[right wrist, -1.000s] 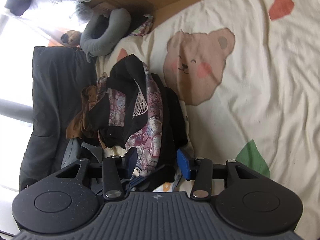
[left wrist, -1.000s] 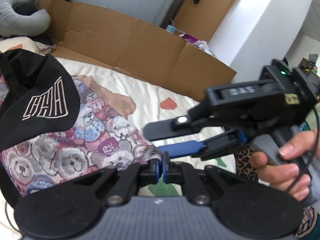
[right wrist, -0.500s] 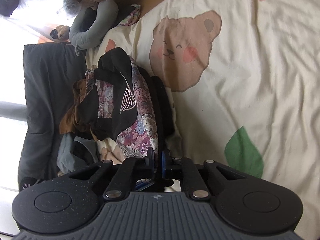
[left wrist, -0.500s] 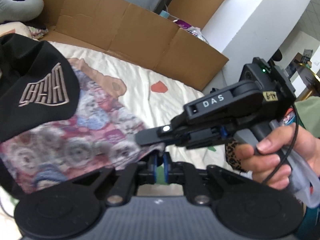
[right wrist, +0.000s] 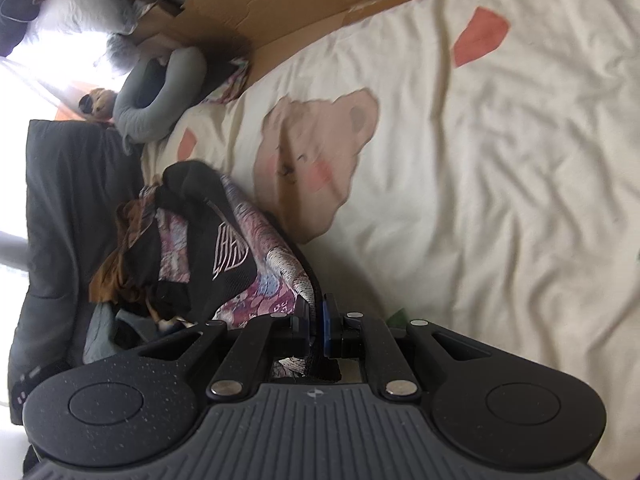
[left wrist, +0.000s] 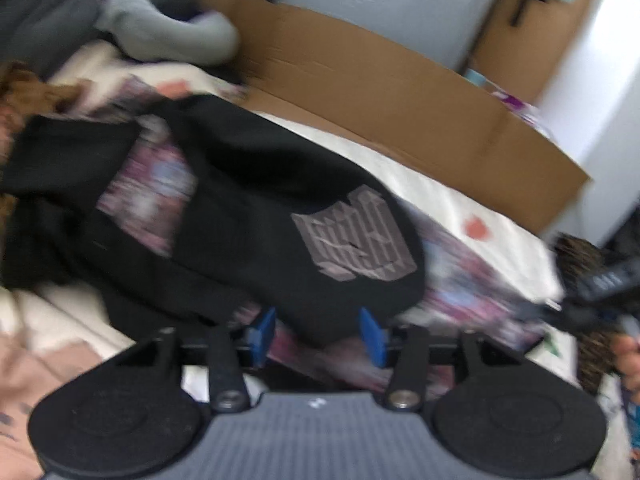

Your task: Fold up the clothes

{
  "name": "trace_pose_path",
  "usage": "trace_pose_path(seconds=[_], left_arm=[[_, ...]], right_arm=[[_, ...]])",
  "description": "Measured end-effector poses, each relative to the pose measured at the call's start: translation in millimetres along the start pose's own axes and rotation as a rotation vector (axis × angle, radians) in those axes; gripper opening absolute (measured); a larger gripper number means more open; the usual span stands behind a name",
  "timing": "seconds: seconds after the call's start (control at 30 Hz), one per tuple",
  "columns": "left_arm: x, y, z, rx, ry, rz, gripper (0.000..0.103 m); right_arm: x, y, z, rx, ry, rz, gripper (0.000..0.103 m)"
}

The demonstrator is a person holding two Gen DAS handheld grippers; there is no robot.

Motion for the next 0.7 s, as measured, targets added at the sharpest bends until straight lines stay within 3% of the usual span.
trace_pose_path(seconds=[0.17,0.33,0.43,0.7], left_arm=[[-27,-1,-52,-0.181,-0.081,0.062,0.071],[-44,1,-90,-0.295,-0.148,0.077,0.075],[-49,9,-102,-0.327,-0.145,0.065,0.075],[-55,39,-103,-0.299,-0.147,0.014,0.072]], right_arm=[[-9,-15,14,0.053,0.008,0.055,0.003],[-16,-28,23,0.107,-0.004,0.096,0.002],[-19,-36,30,0.131,0.001,0.111,0.002],[-24,-60,56,0.177,0.039,0.164,0.002]])
Point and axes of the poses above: each gripper's, at about its wrist camera, not at the fingertips, and y roughly the way its jaws point, z to its right, x to its underside, the point moved 9 cm from there along y, roughly the way its jaws point, and after that the axes turned 15 degrees about -z, right-handed, at the moved point
